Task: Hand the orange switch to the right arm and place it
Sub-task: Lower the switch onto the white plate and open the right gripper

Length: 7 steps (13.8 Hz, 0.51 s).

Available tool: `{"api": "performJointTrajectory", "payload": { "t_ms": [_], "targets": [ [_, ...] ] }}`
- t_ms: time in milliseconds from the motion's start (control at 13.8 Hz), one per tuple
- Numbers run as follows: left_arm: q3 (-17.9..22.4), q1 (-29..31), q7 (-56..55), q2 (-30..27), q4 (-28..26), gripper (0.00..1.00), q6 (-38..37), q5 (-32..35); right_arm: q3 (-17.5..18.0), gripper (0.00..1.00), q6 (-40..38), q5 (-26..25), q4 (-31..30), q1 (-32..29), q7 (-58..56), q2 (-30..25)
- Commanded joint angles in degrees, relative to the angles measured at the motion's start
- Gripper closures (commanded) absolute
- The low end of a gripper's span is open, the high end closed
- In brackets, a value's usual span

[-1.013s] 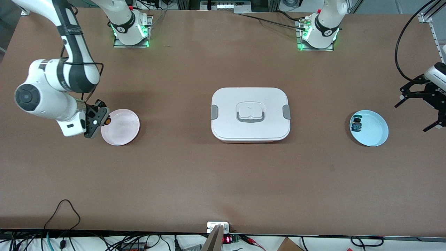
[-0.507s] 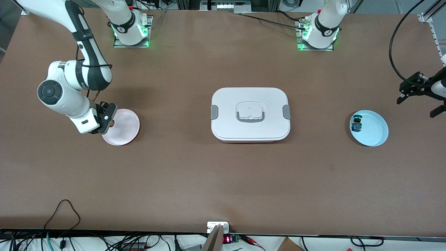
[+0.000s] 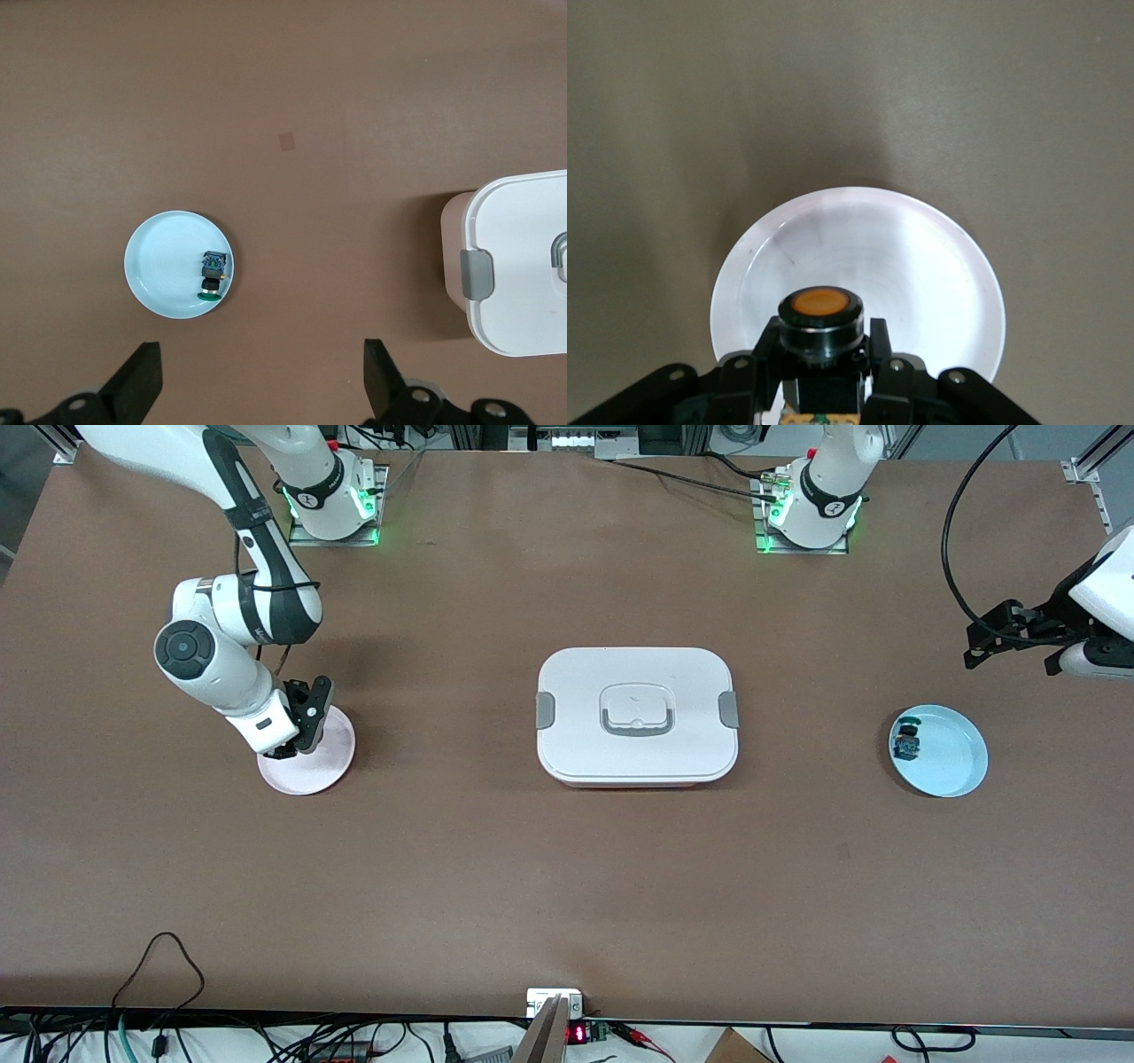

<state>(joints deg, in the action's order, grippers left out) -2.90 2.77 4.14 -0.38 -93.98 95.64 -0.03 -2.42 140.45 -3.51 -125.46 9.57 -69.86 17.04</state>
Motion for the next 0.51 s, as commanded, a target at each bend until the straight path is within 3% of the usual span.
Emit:
{"api": "performJointTrajectory", "payload": {
  "t_ms": [0,434],
  "targets": [
    [-3.7,-0.4,-1.9,0.8,1.1,0.0,-1.1,1.4,-0.2,1.0,2.8,-0.9,-0.8,-0.3,-2.9,0.8],
    [-3.3,0.6,-11.2,1.1,1.0,0.0,-2.3,0.6,-0.5,1.0,6.8,-0.9,-1.4,-2.1,-7.3,3.2]
  ]
}}
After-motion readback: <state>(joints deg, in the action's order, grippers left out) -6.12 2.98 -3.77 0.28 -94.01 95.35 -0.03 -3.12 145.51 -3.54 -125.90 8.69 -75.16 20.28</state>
